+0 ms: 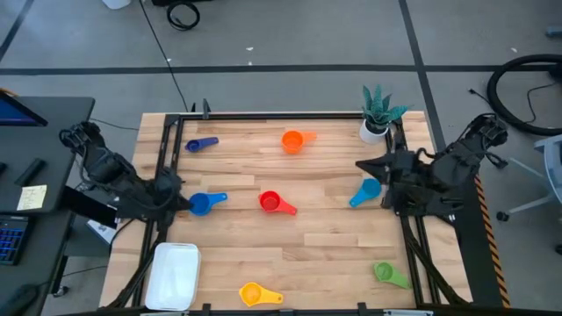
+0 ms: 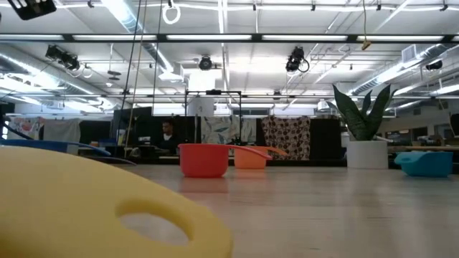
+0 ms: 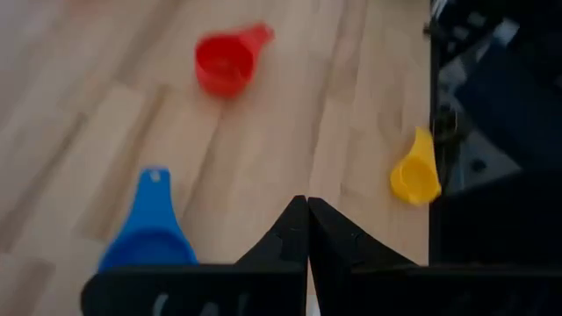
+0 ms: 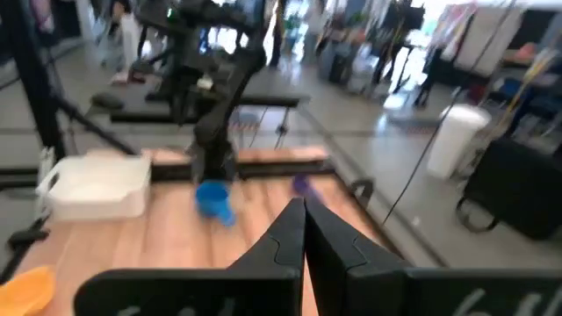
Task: Nest measuring cups in basket
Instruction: Prepare the orange measuring cup
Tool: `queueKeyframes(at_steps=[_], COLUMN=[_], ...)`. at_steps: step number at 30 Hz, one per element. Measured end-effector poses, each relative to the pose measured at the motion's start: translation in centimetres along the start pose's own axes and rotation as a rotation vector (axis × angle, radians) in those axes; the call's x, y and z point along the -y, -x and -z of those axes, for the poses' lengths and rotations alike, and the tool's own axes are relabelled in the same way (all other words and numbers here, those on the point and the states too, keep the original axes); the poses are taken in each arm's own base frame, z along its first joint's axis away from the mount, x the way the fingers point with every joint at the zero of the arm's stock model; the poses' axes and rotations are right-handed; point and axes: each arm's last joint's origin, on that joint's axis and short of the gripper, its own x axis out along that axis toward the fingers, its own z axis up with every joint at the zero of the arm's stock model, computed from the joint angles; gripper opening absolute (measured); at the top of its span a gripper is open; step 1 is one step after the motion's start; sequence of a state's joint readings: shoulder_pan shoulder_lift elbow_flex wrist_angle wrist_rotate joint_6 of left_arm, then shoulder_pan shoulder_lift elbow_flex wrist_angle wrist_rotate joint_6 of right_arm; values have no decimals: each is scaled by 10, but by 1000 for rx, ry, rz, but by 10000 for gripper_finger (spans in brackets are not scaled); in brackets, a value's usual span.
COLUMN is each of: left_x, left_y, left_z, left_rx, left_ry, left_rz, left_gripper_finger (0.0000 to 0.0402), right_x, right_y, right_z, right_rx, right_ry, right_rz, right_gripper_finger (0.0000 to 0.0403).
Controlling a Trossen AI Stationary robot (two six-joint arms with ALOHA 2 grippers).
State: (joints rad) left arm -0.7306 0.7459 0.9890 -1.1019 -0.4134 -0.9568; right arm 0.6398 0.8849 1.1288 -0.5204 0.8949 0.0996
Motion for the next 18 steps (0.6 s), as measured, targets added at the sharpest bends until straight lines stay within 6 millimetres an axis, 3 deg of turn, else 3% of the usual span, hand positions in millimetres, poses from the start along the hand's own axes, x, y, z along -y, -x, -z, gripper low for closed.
queueKeyframes(at_steps=[8, 12, 18], left_x=[8, 18, 35], left_y=[-9, -8, -2], left_z=[-4, -13, -29], left_rx=[7, 112, 253], left_ry=[50, 104, 211], left_rz=[3, 78, 272], left_gripper_finger=[5, 5, 5], right_x=[-5, -8, -4], right_y=[-35, -42, -46], right_z=[8, 5, 4], right_rx=[-302, -299, -286], right_ry=[-75, -43, -35], right_rz=[-174, -285, -240], right_gripper_finger=[14, 14, 14])
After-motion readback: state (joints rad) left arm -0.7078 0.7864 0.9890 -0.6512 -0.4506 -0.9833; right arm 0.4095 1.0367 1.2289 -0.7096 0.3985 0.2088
